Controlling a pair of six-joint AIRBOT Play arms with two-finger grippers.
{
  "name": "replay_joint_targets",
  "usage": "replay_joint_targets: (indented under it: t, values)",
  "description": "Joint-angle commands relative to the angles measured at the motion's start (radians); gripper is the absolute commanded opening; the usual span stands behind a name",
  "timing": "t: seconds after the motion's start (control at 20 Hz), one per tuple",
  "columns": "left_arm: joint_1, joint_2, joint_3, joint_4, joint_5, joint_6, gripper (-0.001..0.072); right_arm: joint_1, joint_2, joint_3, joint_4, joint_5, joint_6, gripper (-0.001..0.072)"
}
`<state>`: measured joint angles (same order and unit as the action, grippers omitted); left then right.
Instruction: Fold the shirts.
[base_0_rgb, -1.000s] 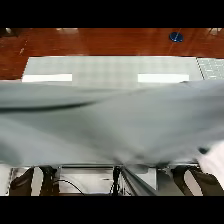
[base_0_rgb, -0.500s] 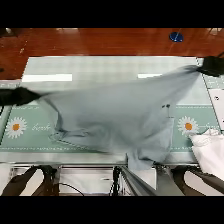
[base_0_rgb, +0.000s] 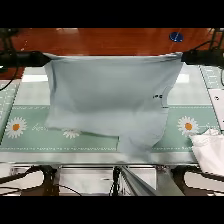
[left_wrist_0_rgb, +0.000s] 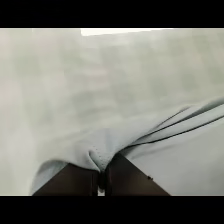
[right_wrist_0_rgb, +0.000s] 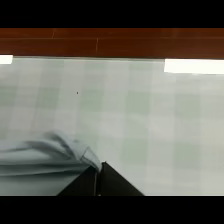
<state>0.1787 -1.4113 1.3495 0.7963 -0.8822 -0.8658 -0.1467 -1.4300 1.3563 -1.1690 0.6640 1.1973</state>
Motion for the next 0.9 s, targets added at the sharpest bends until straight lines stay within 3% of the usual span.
replay_joint_targets:
  t: [0.0,0.5,0.65,0.8,0.85]
  values:
    - [-0.042,-0.108,0.037,-0.019,0.151,0.114,0.0032,0.039,-0.072,-0.001,0.011,-0.161,-0.023,0.0022]
    - [-0.064,-0.316,0.039,-0.020,0.192,0.114,0.0033,0.045,-0.237,-0.001,0.053,-0.057,0.059,0.0022]
    - [-0.021,-0.300,0.116,-0.016,0.087,0.095,0.0033,0.042,-0.177,-0.001,0.048,0.108,0.124,0.0022]
    - [0.068,-0.301,0.258,0.111,-0.240,-0.212,0.0031,0.042,-0.109,-0.001,-0.023,0.412,0.225,0.0022]
    - [0.090,-0.301,0.274,0.161,-0.316,-0.264,0.0031,0.045,-0.106,-0.001,-0.045,0.510,0.249,0.0022]
